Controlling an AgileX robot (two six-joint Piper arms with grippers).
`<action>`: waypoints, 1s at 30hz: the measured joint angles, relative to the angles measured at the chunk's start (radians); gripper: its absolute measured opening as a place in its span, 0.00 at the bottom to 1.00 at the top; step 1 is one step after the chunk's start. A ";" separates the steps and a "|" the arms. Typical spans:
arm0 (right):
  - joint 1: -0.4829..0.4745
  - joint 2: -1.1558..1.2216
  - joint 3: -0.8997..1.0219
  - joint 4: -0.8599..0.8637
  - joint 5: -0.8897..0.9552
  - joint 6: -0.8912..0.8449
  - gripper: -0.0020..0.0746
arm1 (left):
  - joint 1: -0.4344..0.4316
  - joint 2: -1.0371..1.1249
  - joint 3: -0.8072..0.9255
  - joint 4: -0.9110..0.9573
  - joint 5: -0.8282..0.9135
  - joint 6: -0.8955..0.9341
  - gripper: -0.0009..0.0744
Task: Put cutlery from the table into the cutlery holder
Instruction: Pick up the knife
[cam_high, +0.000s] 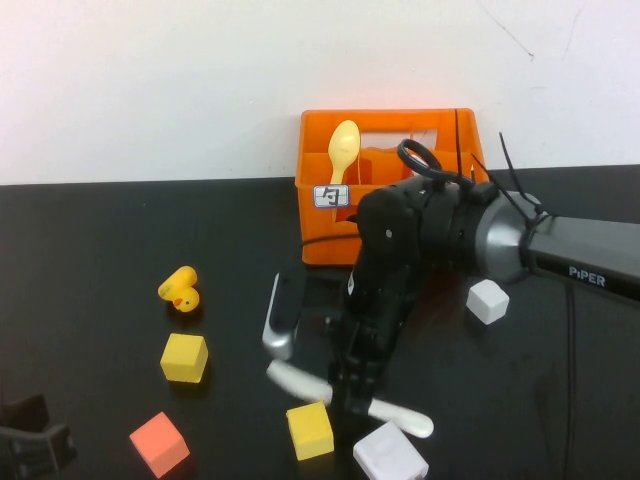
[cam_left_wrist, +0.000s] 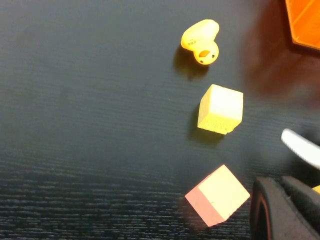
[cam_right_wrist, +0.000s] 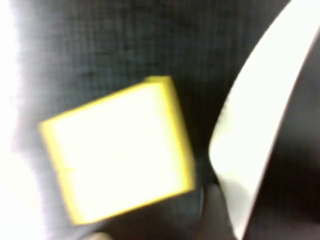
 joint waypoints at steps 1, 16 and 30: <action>0.000 0.001 -0.005 -0.034 -0.011 0.037 0.60 | 0.000 0.000 0.000 0.000 0.000 0.000 0.01; -0.200 0.009 -0.018 0.090 0.061 0.336 0.60 | 0.000 0.000 0.000 0.000 0.002 0.002 0.01; -0.085 0.009 -0.025 -0.027 0.074 0.474 0.60 | 0.000 0.000 0.000 -0.004 0.002 0.000 0.01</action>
